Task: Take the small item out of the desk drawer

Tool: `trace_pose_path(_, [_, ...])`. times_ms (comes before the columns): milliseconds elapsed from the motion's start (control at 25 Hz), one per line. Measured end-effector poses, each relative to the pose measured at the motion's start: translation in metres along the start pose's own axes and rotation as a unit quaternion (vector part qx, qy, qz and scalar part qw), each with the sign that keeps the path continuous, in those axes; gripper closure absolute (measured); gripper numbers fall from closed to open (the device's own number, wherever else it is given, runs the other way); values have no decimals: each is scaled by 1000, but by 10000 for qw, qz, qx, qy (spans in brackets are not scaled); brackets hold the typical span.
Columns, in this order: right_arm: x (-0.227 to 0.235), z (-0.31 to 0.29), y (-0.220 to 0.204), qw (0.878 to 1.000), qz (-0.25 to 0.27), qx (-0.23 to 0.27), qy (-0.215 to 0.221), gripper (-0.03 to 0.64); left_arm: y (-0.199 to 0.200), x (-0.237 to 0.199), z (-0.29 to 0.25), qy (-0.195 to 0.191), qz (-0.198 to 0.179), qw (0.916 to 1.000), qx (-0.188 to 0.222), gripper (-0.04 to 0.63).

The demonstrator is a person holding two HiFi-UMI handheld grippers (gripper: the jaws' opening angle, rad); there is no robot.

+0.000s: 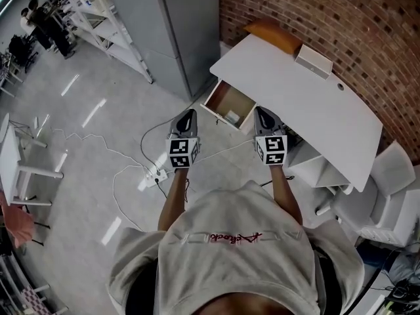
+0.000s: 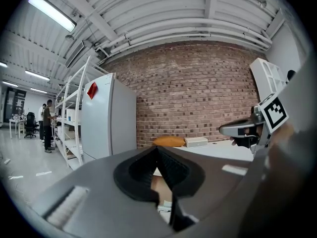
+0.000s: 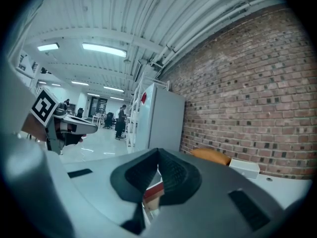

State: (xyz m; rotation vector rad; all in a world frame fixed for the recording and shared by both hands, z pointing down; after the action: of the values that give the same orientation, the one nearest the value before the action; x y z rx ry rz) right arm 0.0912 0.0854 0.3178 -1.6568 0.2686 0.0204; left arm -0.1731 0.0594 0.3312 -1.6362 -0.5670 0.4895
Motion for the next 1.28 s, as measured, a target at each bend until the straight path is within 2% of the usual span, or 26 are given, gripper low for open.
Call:
trace_pose_path(240, [-5,-20,-4,10000,25,-69,-63,604,2,-21,-26,-161,-58,9998,30,586])
trace_pose_path(760, [6,-41,-16,9993,-70,-332,-168,604,-11,-24,-52,-335,84,9991,-228,586])
trace_pose_path(1000, [8,-75,-5,9996,-167,-221,54,605,-10,-40,-66,-148,60,9994,-319,586])
trace_pose_path(1280, [27,-118,-6,9992,-94,-129,363,605,-2,-48,-101,143,83,9996,-215,586])
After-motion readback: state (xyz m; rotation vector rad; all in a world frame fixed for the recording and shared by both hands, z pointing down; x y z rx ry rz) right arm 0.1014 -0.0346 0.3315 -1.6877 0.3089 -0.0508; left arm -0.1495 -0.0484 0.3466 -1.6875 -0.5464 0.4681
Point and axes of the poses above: the fingertips, and each gripper's own axes: z backward along the fingers, x to its right, y out of its top, the point moved 7 cm from there along z, backward along the fingers, and after that the axes turned 10 degrees about -y, right-handed, at the moved point
